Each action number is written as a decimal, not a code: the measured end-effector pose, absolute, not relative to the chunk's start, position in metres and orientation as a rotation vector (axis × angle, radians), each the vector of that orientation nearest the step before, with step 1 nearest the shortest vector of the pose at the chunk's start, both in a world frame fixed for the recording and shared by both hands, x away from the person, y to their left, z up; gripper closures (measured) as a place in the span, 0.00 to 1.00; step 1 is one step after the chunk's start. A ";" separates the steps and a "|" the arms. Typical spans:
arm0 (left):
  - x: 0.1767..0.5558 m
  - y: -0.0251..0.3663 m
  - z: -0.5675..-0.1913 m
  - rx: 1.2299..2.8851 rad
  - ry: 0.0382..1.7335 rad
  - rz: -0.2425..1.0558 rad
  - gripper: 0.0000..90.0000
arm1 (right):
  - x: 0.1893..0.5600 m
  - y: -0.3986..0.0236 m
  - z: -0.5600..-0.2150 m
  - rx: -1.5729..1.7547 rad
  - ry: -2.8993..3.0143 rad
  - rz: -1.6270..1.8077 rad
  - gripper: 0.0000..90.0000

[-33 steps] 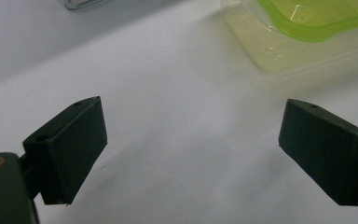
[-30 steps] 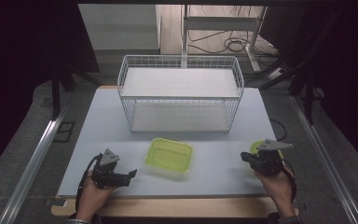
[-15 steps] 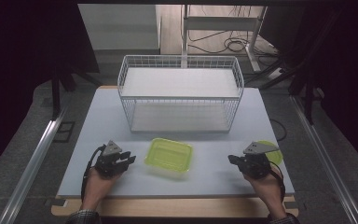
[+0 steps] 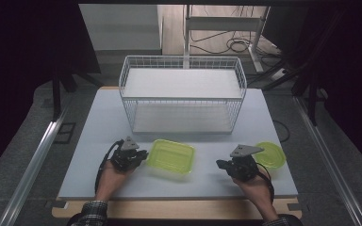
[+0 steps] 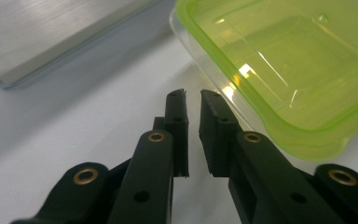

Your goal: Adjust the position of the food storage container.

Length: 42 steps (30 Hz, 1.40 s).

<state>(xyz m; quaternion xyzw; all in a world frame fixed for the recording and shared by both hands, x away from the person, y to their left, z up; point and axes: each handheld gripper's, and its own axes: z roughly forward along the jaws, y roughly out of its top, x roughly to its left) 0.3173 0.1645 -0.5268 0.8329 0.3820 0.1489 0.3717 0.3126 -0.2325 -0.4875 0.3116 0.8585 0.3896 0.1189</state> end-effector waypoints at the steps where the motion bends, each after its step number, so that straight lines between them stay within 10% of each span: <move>1: 0.317 0.163 -0.527 2.141 0.971 0.372 0.91 | 0.313 -0.231 -0.488 0.923 2.512 1.157 1.00; 26: 0.276 0.125 -0.521 2.226 0.843 0.284 0.86 | 0.312 -0.232 -0.492 0.956 2.525 1.127 0.97; 33: 0.264 0.148 -0.516 2.147 0.936 0.346 0.59 | 0.311 -0.237 -0.488 0.956 2.499 1.146 0.85; 42: 0.245 0.156 -0.518 2.148 0.979 0.446 0.12 | 0.311 -0.239 -0.492 0.959 2.470 1.147 0.41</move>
